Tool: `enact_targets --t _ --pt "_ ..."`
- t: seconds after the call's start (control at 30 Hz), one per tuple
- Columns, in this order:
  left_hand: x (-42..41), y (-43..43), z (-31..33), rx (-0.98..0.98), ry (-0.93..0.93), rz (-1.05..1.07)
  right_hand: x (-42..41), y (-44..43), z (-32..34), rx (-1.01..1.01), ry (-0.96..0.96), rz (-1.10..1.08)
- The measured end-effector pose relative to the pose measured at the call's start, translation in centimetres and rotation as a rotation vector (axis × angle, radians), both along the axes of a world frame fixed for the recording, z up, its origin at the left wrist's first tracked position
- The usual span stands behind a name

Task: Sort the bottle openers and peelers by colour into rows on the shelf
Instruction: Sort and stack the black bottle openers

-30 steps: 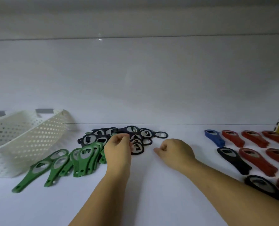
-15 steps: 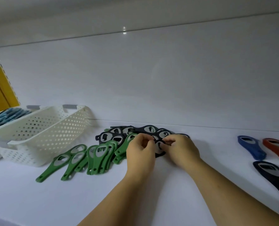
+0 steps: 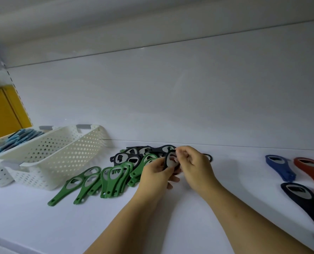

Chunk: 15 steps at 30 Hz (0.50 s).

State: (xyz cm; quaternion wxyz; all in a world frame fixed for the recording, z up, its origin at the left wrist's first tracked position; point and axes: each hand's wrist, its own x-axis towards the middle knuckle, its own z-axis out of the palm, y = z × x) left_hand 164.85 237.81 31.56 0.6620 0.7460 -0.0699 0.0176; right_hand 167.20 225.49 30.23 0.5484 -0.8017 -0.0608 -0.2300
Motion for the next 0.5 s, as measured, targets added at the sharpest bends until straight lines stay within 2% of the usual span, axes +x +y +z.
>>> enact_targets --t 0.1,0.17,0.37,0.43,0.5 --pt "0.2 0.3 0.4 -0.401 0.172 0.054 0.1 -0.9 0.1 -0.172 0.16 -0.095" --pt "0.6 0.6 0.5 -0.56 0.242 0.085 0.4 -1.2 -0.2 -0.3 0.27 -0.143" --pt "0.6 0.4 0.3 -0.592 0.241 0.108 0.7 -0.1 -0.1 -0.571 0.374 -0.179" --pt "0.6 0.4 0.1 -0.595 0.207 0.103 0.8 -0.1 -0.1 -0.556 0.376 -0.192" --pt "0.6 0.3 0.1 -0.611 0.146 0.113 1.0 -0.5 -0.2 -0.403 0.351 -0.178"
